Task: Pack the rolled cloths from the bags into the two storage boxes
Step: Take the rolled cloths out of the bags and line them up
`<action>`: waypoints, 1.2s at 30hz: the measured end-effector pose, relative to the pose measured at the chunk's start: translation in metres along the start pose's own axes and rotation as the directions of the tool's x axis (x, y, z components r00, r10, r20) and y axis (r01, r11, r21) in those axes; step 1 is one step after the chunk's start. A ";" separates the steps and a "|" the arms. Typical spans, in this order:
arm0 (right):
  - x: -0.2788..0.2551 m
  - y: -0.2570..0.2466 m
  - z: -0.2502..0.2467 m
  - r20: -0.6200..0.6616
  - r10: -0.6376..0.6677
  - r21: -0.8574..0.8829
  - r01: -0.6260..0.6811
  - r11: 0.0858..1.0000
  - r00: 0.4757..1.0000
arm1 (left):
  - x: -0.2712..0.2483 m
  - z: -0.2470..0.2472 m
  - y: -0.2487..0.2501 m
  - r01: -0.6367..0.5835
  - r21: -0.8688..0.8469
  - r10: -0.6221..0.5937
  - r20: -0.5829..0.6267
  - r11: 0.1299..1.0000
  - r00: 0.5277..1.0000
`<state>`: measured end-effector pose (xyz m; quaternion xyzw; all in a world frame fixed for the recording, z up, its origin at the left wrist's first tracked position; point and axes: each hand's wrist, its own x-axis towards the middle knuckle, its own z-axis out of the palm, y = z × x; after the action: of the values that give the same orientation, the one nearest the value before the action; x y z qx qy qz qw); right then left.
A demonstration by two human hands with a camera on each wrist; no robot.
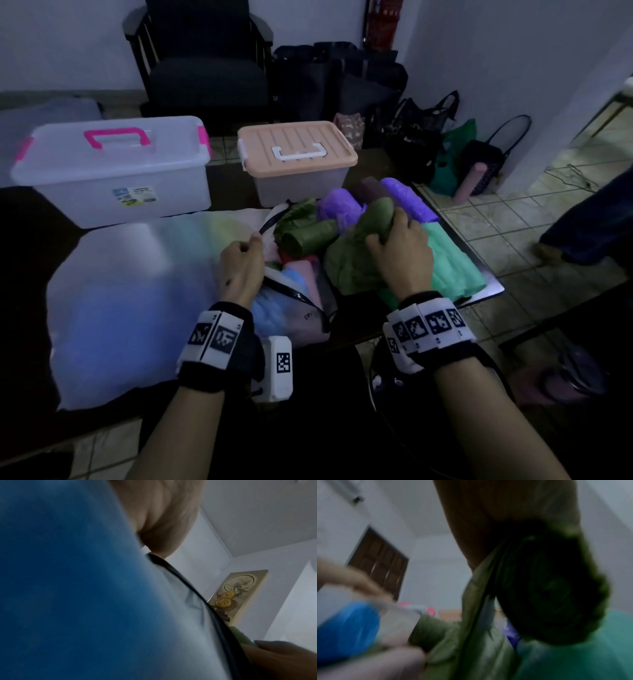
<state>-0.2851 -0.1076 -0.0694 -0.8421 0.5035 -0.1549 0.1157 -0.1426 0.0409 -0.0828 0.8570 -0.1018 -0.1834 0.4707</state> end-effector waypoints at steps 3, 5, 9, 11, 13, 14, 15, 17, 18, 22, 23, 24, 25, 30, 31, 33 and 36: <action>0.002 0.006 -0.009 -0.033 -0.004 -0.050 0.002 0.999 0.999 | 0.002 0.001 -0.002 -0.005 -0.010 0.005 -0.015 1.000 1.000; 0.000 0.004 -0.010 0.033 -0.033 -0.103 0.037 0.994 0.999 | 0.001 0.001 -0.003 0.004 -0.023 -0.005 -0.009 1.000 1.000; -0.022 -0.006 0.022 -0.052 -0.123 -0.345 0.098 0.933 0.991 | 0.000 0.000 -0.003 -0.013 -0.029 0.012 -0.014 0.999 1.000; -0.034 -0.009 0.043 -0.040 -0.179 -0.400 0.148 0.905 0.983 | 0.000 0.000 -0.003 -0.018 -0.045 0.017 -0.016 0.999 1.000; -0.044 -0.008 0.062 0.027 -0.238 -0.413 0.228 0.882 0.971 | -0.001 0.000 -0.004 -0.027 -0.061 0.026 -0.017 0.998 1.000; -0.049 -0.009 0.067 0.064 -0.240 -0.402 0.245 0.882 0.969 | -0.001 0.000 -0.004 -0.031 -0.068 0.030 -0.016 0.997 0.999; -0.052 -0.009 0.071 0.110 -0.228 -0.369 0.253 0.894 0.967 | -0.001 -0.001 -0.004 -0.032 -0.073 0.031 -0.020 0.997 0.999; -0.054 -0.007 0.072 0.145 -0.240 -0.306 0.274 0.912 0.960 | -0.002 -0.001 -0.005 -0.031 -0.090 0.028 -0.041 0.995 0.999; -0.055 -0.005 0.071 0.143 -0.277 -0.308 0.309 0.900 0.950 | -0.002 0.000 -0.006 -0.036 -0.095 0.031 -0.053 0.995 0.998; -0.043 0.006 0.069 0.134 -0.311 -0.370 0.339 0.865 0.941 | -0.003 0.002 -0.005 -0.057 -0.080 0.049 -0.100 0.995 0.994; -0.040 0.008 0.068 0.136 -0.282 -0.379 0.313 0.871 0.950 | -0.004 0.002 -0.005 -0.056 -0.080 0.048 -0.107 0.995 0.993; -0.037 0.008 0.066 0.133 -0.262 -0.395 0.294 0.870 0.956 | -0.005 0.002 -0.004 -0.055 -0.079 0.046 -0.113 0.995 0.993; -0.036 0.006 0.064 0.159 -0.243 -0.375 0.286 0.882 0.957 | -0.006 0.002 -0.004 -0.051 -0.074 0.042 -0.116 0.996 0.992; -0.014 -0.024 0.038 -0.047 -0.365 -0.220 0.347 0.912 0.930 | -0.009 0.001 -0.001 -0.030 -0.054 0.024 -0.114 0.998 0.993; -0.005 -0.031 0.033 -0.035 -0.416 -0.233 0.398 0.888 0.909 | -0.009 0.002 -0.001 -0.029 -0.058 0.022 -0.115 0.998 0.993; 0.014 -0.046 0.027 0.103 -0.514 -0.268 0.521 0.810 0.852 | -0.010 0.002 0.000 -0.030 -0.064 0.022 -0.118 0.997 0.993; 0.041 -0.062 0.032 0.378 -0.527 -0.313 0.640 0.701 0.761 | -0.012 0.002 0.002 -0.032 -0.056 0.025 -0.117 0.998 0.993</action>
<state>-0.2043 -0.1141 -0.0710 -0.9751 0.2091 0.0414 -0.0610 -0.1543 0.0428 -0.0791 0.8508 -0.0810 -0.1291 0.5029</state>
